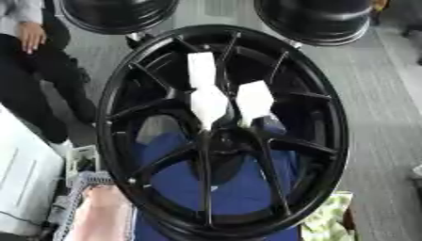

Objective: Pull the pin out of the wheel hub.

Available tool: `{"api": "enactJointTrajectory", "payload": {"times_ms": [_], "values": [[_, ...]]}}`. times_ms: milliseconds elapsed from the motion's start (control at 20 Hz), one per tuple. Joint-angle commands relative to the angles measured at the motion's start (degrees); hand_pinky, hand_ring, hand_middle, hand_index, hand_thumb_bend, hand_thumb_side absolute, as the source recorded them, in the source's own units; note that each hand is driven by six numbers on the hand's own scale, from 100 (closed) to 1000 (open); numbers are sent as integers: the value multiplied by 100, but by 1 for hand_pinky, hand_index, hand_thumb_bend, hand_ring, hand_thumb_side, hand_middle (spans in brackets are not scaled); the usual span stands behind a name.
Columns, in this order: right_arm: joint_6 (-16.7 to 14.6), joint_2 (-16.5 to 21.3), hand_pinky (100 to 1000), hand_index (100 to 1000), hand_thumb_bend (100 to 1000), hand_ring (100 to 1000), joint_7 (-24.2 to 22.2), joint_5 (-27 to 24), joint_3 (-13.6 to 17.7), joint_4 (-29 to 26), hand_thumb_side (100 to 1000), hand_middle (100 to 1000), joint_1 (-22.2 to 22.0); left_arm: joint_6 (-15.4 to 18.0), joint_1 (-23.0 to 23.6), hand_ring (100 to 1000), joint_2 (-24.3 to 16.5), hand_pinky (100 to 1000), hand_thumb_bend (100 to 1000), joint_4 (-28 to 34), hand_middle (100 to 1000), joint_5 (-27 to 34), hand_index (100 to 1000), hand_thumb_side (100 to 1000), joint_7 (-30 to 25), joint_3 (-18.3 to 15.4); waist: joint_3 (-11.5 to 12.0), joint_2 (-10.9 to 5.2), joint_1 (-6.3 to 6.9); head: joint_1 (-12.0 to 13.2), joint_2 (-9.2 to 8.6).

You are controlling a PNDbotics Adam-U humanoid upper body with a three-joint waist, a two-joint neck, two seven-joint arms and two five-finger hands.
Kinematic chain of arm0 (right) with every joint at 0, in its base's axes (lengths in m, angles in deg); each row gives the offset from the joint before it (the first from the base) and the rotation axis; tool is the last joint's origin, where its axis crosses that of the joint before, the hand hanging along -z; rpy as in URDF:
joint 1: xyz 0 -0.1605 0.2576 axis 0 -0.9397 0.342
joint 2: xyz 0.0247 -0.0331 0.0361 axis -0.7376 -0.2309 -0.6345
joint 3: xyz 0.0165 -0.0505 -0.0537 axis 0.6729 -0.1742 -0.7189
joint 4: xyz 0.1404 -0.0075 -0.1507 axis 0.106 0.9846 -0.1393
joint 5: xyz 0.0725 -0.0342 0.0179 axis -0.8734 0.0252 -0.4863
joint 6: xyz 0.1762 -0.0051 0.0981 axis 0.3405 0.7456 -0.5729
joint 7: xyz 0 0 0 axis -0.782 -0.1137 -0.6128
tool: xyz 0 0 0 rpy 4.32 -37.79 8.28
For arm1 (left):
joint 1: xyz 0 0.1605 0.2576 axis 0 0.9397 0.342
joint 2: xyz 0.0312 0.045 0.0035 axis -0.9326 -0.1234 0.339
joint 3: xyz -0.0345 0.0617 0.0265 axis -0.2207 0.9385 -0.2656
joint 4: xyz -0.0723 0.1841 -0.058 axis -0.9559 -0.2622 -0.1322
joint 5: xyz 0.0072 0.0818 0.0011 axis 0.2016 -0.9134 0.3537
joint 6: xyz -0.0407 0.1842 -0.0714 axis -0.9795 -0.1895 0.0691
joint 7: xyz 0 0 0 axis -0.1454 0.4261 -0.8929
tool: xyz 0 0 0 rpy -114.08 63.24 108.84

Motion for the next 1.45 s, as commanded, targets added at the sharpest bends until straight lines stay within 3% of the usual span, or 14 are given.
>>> {"api": "enactJointTrajectory", "payload": {"times_ms": [50, 150, 350, 600, 750, 950, 1200, 1450], "values": [[8, 107, 916, 908, 160, 925, 73, 69, 63, -94, 303, 881, 260, 18, -92, 1000, -165, 598, 488, 90, 744, -28, 744, 709, -14, -32, -5, -104, 20, -11, -61], [31, 8, 911, 900, 100, 911, 78, 59, -46, -157, 284, 872, 518, 11, -100, 1000, -157, 597, 487, 90, 745, -21, 744, 710, -27, -17, 6, -114, 21, -10, -68], [39, -289, 908, 900, 100, 905, -153, 156, -430, -217, 279, 867, 1271, 4, -97, 1000, -155, 597, 487, 90, 745, -6, 744, 711, -58, 5, 30, -141, 20, -38, -68], [-93, -922, 910, 907, 152, 916, -750, 519, -985, 79, 304, 874, 2418, 2, -83, 1000, -152, 597, 487, 90, 745, -5, 744, 710, -73, 12, 30, -178, 10, -44, -53], [-258, -1245, 911, 921, 175, 925, -1111, 653, -1353, 120, 314, 887, 2859, 0, -78, 1000, -151, 597, 487, 90, 745, -3, 744, 709, -78, 17, 30, -189, 5, -47, -56], [-354, -1345, 911, 927, 222, 935, -1459, 575, -1712, -189, 340, 893, 3008, 3, -77, 1000, -158, 597, 487, 90, 745, -5, 743, 709, -84, 21, 50, -199, -16, -59, -49], [-269, -1274, 911, 934, 251, 940, -1497, 438, -2022, -647, 351, 902, 2966, 1, -70, 1000, -152, 597, 486, 90, 745, 7, 743, 709, -91, 29, 64, -207, -28, -76, -58], [-181, -1312, 914, 943, 273, 947, -1498, 315, -2400, -695, 360, 908, 3029, -2, -71, 1000, -153, 597, 486, 90, 746, 15, 743, 710, -114, 47, 61, -211, -30, -119, -55]]}}
